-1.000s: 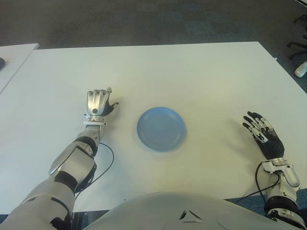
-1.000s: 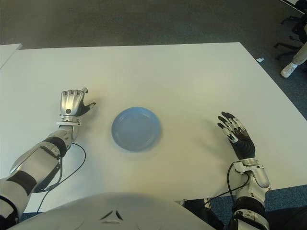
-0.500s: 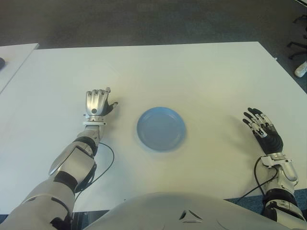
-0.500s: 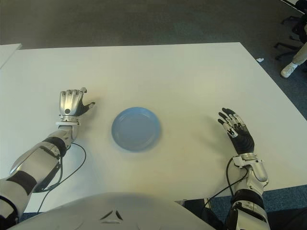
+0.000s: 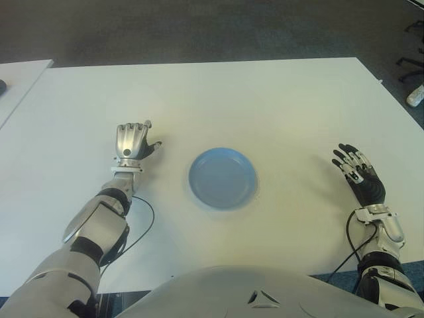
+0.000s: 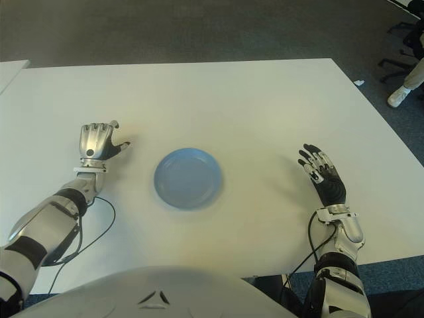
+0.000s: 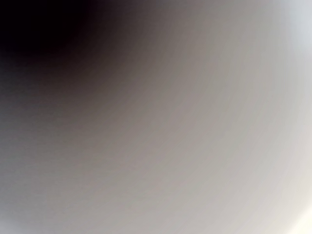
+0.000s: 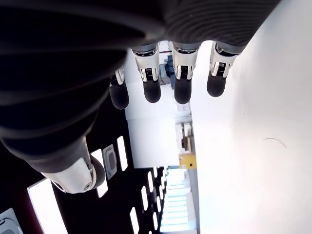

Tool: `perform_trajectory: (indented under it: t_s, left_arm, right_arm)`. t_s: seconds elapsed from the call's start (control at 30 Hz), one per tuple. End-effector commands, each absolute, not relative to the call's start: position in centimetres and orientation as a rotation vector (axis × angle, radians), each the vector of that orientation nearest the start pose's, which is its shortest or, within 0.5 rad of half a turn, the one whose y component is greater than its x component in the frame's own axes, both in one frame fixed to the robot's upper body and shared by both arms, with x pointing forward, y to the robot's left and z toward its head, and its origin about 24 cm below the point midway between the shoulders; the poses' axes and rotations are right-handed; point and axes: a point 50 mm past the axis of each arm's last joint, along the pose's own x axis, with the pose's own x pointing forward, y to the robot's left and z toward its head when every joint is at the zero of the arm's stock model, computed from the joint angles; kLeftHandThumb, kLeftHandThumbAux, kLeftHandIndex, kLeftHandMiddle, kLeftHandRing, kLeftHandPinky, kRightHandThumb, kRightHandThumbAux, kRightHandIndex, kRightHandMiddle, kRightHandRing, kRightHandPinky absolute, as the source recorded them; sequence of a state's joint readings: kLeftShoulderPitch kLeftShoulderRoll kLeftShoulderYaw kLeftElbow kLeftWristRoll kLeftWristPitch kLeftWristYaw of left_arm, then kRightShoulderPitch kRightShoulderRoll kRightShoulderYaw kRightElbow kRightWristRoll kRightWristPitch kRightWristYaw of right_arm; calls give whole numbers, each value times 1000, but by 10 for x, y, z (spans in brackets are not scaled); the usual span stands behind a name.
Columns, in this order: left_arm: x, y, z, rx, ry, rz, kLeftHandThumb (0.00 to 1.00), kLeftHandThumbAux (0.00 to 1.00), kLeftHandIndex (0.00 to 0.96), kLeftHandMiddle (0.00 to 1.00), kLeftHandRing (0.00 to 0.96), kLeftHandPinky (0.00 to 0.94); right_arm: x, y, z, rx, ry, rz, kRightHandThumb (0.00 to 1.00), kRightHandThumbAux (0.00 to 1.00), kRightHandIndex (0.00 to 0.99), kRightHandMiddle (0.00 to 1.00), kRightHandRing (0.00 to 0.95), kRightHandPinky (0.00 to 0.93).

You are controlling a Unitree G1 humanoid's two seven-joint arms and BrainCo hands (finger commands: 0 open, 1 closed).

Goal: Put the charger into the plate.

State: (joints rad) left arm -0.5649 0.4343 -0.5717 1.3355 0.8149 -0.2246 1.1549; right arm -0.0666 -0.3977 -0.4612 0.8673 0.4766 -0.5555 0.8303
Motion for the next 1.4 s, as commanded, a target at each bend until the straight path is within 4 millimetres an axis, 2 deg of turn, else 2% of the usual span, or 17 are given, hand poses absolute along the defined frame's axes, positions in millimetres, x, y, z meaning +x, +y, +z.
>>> perform_trajectory:
  t_s: [0.03,0.07,0.1,0.13,0.2,0.4,0.57,0.7,0.97,1.4]
  left_arm:
    - [294,249,-1,1546,-301,152,707,694,429,525,469,412]
    - [295,250,0,1541,-291,124,701,695,423,432,373,314]
    - [296,251,0,1543,-280,99,699,695,421,398,338,278]
    - [296,252,1,1544,-271,83,621,601,364,338,280,225]
    - [296,253,2,1556,-275,60,533,490,290,260,208,162]
    - [292,254,12,1610,-330,14,418,370,161,133,95,84]
    - [283,252,32,1639,-341,-33,357,327,82,52,27,29]
    - [281,256,41,1659,-291,-69,321,292,36,11,5,5]
    - [281,268,52,1689,-193,-85,290,252,2,0,0,0]
    - [281,272,67,1635,-119,-103,316,265,40,6,0,44]
  right_arm:
    - [188,-311,-36,146,61,63,248,666,121,101,80,65]
    - [189,-309,-37,147,62,63,248,666,121,101,80,65]
    - [190,-308,-37,147,62,63,248,666,121,101,80,65]
    - [190,-307,-38,147,63,63,248,666,121,101,80,65]
    - [192,-305,-39,148,65,62,248,666,121,101,80,65]
    - [198,-298,-41,149,70,62,248,666,121,101,80,65]
    - [203,-292,-43,150,74,63,248,666,121,101,80,65]
    - [207,-287,-45,152,77,63,248,666,121,101,80,65]
    - [212,-279,-47,150,82,63,248,666,121,101,80,65]
    - [217,-269,-49,149,84,65,248,666,121,101,80,65]
